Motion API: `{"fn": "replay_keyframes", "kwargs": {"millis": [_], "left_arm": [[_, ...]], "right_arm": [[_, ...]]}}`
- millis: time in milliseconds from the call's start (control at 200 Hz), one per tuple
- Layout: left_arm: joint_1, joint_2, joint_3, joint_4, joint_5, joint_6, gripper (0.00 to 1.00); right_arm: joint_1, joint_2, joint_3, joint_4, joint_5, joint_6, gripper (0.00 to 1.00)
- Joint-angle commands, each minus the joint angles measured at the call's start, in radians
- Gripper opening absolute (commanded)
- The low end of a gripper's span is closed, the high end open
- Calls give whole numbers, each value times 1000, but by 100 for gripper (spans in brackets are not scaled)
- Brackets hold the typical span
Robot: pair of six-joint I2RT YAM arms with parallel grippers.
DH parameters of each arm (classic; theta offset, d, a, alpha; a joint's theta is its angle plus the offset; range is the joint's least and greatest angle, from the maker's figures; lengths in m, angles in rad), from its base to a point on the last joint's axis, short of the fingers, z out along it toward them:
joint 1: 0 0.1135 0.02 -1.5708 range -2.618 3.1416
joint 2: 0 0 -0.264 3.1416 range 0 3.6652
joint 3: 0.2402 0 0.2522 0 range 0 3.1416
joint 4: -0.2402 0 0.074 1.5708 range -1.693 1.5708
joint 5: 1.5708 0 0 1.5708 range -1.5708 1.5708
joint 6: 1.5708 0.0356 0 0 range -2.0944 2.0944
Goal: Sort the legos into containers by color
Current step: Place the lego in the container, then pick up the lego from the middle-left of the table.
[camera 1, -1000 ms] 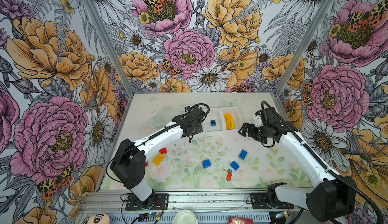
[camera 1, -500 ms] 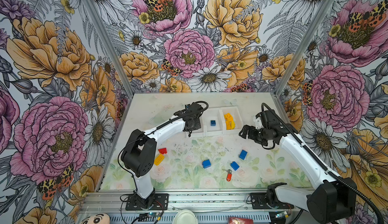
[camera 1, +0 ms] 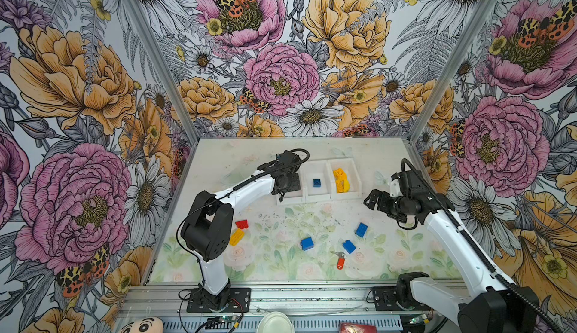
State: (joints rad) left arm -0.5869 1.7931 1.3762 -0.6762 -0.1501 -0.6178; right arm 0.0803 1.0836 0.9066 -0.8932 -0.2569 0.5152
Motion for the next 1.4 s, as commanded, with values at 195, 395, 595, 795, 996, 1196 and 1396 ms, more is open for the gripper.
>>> {"fn": "replay_keyframes", "kwargs": {"millis": [195, 395, 595, 795, 996, 1196, 1396], "left_arm": [[-3, -193, -70, 37, -20, 9, 83], [19, -312, -156, 10, -52, -17, 88], [59, -434, -251, -85, -120, -81, 91], [173, -549, -369, -162, -66, -168, 92], [233, -599, -432, -217, 21, -222, 92], [290, -602, -468, -248, 90, -139, 93], [341, -578, -501, -266, 130, -194, 90]], "right_arm": [[-23, -33, -25, 6, -13, -24, 100], [-23, -47, -23, 10, -31, -24, 100], [-22, -57, -20, 16, -55, -39, 100], [-11, -56, -12, 17, -68, -52, 99], [9, -51, -9, 17, -70, -57, 100], [29, -43, -4, 17, -73, -65, 100], [36, -35, -5, 17, -73, -82, 99]]}}
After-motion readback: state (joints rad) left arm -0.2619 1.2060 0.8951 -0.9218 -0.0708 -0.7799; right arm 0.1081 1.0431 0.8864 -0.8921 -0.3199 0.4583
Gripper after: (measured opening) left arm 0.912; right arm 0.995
